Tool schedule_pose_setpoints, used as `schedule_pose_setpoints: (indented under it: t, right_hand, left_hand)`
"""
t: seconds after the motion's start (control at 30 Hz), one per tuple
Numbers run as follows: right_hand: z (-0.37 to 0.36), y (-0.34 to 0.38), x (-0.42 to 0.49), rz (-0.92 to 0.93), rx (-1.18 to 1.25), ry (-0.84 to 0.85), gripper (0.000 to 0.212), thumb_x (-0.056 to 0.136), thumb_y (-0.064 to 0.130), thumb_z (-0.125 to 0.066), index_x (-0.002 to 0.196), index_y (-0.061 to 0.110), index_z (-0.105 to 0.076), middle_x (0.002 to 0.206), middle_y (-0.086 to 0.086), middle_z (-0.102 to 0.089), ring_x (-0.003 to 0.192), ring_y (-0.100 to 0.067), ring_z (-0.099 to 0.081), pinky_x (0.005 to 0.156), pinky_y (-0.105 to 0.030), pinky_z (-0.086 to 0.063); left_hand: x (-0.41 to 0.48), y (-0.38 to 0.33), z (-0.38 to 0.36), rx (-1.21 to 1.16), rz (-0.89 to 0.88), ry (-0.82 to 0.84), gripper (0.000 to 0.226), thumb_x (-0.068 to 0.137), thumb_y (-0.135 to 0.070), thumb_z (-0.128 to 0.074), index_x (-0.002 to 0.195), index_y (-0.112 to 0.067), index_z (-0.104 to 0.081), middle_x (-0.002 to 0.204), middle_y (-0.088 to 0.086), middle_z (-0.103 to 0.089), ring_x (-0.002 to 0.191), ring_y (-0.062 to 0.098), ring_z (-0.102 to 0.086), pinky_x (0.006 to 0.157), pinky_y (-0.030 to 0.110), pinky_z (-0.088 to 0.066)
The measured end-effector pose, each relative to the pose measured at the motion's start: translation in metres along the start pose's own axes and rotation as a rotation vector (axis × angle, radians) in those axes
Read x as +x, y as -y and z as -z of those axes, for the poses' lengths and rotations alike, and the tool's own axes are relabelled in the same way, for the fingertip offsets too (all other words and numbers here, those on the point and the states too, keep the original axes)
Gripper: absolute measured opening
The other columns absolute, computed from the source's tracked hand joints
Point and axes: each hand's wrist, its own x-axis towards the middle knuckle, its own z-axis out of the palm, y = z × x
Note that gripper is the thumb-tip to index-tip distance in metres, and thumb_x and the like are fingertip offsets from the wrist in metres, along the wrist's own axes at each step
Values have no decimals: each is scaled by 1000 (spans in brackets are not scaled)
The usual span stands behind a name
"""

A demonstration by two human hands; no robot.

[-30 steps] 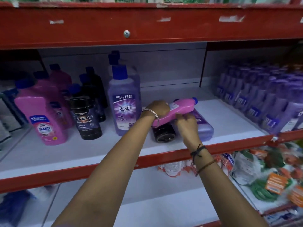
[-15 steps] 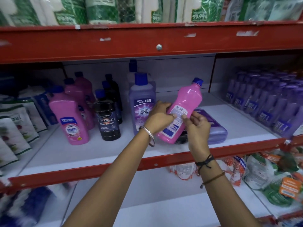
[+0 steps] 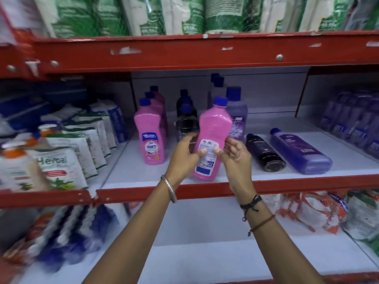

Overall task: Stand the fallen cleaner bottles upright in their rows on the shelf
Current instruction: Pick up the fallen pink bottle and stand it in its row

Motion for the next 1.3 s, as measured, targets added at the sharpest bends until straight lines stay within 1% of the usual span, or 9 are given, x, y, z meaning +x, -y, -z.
schedule_pose_setpoints:
  t: [0.13,0.33,0.47,0.7,0.8,0.9,1.0,1.13,1.3]
  right_hand:
    - [-46,-13,-4,1,3,75,42,80,1,-67,119,5,-53,120,-17,-64,107,-26,-65,92,-38,-55]
    - [-103,-35,-7,-12,3,207,44,80,4,-68,120,5,-53,115,-12,-66,95,-10,-67,76,-18,-55]
    - [-128,-51,-7,-4,-28,251,44,79,4,-69,120,5,-53,119,-15,-66,101,-17,-67,83,-21,-55]
    - [-140,-66,-11,20,-69,208,41,80,10,-69,118,5,-55,115,-10,-66,103,-18,-66,79,-17,-54]
    - [-139,-69,-12,42,-129,42,26,79,15,-71,100,11,-57,100,-6,-66,91,-16,-64,74,-12,-52]
    - [-138,-70,-12,92,-167,33,19,80,13,-69,95,8,-57,89,-3,-63,80,-10,-60,66,-7,-49]
    - [-135,-74,-12,97,-206,104,18,85,20,-64,101,15,-60,103,-6,-66,93,-14,-63,74,-9,-50]
    - [-130,-78,-12,19,-202,315,31,90,36,-52,115,20,-59,117,-3,-65,111,-18,-61,97,-34,-50]
    - [-130,-67,-12,-66,-137,455,22,93,25,-50,113,21,-57,111,2,-65,103,-7,-63,97,-29,-50]
  left_hand:
    - [-9,21,43,-20,-10,-106,41,81,-7,-68,120,-10,-55,104,1,-66,85,4,-64,70,16,-53]
    - [-20,47,97,18,4,-249,42,81,-8,-68,120,-10,-55,102,-3,-61,81,-2,-58,64,5,-49]
    - [-21,63,121,14,0,-272,46,81,-7,-67,124,-9,-52,109,-1,-60,84,-2,-57,62,2,-48]
    - [-24,80,135,-47,-23,-238,38,86,-14,-63,123,-11,-53,114,-1,-61,93,4,-60,69,7,-50]
    - [-26,88,138,-114,-38,-223,22,96,-17,-47,116,-17,-56,112,-1,-64,99,15,-65,83,27,-56]
    - [-25,90,140,-105,-34,-223,26,94,-3,-46,109,-21,-57,105,-7,-64,92,15,-64,84,35,-56]
    - [-23,91,144,-127,-20,-169,28,89,-1,-55,107,-21,-58,103,-6,-64,91,16,-61,85,35,-53]
    - [-21,94,143,-113,28,-54,47,82,-12,-68,124,-22,-49,119,-6,-59,110,9,-56,91,23,-47]
    - [-21,93,137,-181,120,-41,71,75,-19,-76,135,-25,-39,120,-4,-56,106,6,-57,81,18,-50]
